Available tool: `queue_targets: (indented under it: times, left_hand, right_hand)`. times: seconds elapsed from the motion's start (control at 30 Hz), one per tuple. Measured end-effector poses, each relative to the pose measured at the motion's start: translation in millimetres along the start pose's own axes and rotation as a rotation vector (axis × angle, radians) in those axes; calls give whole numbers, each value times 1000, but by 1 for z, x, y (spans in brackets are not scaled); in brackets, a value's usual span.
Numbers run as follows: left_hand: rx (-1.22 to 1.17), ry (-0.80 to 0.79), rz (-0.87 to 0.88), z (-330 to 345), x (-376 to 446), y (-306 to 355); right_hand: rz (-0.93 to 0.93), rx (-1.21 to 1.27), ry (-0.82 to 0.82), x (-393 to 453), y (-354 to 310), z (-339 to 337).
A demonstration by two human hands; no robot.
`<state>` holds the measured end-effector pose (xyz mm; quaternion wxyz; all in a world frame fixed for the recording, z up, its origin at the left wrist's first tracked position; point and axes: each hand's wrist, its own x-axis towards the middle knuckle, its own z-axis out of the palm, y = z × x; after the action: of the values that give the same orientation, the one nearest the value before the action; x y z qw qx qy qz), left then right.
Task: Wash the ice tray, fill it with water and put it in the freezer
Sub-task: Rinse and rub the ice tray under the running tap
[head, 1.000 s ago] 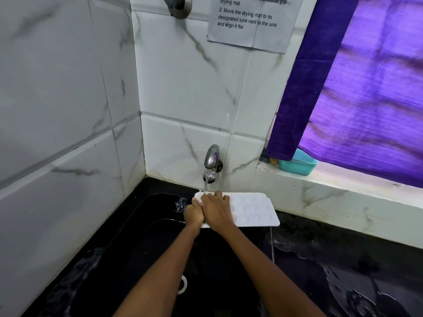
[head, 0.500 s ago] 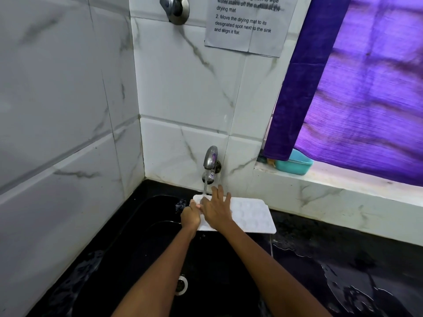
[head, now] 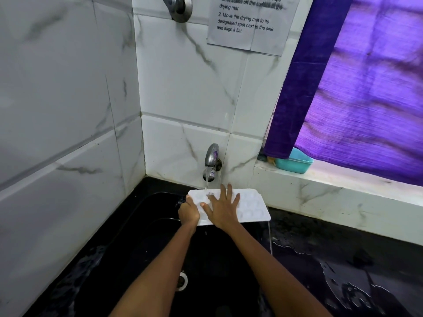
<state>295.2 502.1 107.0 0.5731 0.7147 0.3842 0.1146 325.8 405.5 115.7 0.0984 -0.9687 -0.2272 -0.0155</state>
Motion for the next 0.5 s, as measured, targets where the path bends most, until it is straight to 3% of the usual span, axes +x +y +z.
queue_targets:
  times: [0.2,0.37,0.5]
  left_hand:
    - [57,10,5,-6,-1,0]
    - [-1,36,-65,-16,3,0]
    - [29,16,-51,-16,2,0]
  right_hand:
    - [-11,-207,-96,10,-5,-10]
    - [-15,-19,-189,16,-7,-8]
    - [-21,-101,-144,17,-17,-5]
